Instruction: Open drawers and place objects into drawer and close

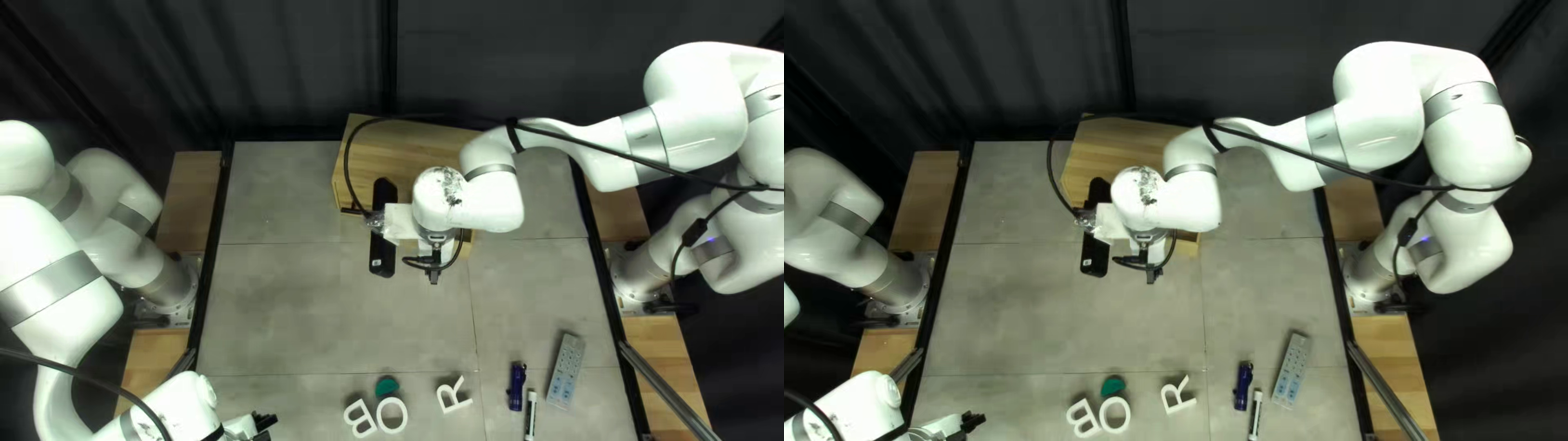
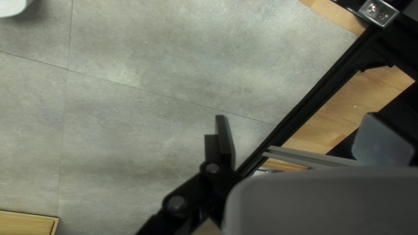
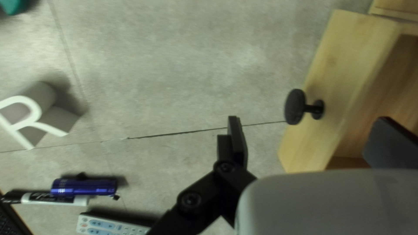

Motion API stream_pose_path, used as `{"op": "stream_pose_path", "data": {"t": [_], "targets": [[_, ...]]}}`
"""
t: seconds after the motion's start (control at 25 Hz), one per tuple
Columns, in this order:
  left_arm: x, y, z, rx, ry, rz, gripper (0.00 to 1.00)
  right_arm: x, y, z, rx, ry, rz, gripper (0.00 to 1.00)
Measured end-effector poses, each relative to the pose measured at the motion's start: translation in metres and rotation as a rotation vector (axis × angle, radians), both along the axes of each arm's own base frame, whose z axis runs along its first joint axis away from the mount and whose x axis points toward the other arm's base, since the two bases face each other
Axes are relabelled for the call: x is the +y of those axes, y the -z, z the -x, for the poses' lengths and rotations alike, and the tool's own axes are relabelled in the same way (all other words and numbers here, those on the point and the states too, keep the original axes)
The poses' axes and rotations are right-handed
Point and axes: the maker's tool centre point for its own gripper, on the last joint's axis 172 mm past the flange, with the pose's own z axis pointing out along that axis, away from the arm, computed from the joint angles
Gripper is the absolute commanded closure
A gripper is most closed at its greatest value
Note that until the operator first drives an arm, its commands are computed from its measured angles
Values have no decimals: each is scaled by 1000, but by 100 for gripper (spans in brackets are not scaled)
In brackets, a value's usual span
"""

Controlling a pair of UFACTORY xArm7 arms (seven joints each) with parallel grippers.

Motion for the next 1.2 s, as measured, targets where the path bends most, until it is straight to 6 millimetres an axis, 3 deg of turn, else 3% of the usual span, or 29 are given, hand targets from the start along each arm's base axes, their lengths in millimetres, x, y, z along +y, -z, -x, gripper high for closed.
{"op": "stream_pose_path", "data": {"t": [0.64,1.2], "targets": [[0,0,0,0,0,0,0,3,18,-3,-52,22,-49,0],[0,0,0,0,0,0,0,28,13,-15,-48,-7,-61,0]]}}
